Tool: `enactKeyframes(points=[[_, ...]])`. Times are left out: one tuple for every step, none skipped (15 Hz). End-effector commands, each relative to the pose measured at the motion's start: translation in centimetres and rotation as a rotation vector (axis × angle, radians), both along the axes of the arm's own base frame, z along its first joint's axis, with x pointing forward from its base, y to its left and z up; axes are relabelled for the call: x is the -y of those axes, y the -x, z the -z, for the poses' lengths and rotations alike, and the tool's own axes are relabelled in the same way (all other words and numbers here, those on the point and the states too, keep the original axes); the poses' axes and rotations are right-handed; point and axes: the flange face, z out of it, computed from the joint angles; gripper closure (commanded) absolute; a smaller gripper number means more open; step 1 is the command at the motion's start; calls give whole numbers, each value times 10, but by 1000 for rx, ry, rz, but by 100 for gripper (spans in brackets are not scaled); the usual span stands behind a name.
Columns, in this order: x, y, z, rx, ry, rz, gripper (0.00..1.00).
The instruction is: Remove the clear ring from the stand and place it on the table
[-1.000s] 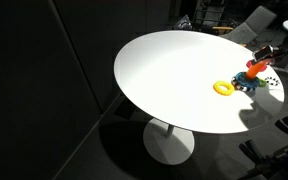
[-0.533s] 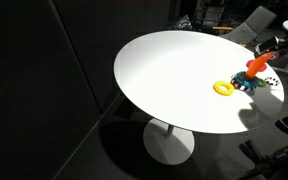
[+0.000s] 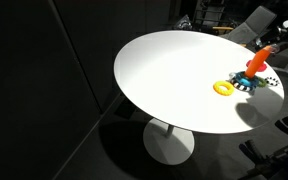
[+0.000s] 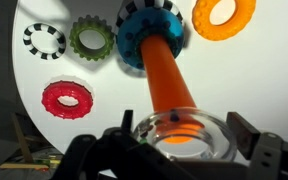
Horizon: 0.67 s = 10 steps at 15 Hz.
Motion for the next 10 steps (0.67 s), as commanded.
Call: enactKeyframes(points=[[6,-12,-34,-13,-37,25,33],[6,-15,-42,-19,-42,34,33],[6,-18,-52,-27,-45,42,33],[6,-21,-60,-34,-50,52,33],[6,-24,-67,-40,-55,59,33],[7,-26,-73,-49,-60,69,33],[9,-29,-77,-58,-65,76,33],[12,-31,-80,-70,-68,84,33],[16,-33,-81,-88,-69,90,33],[22,-35,-80,-105,-69,99,33]])
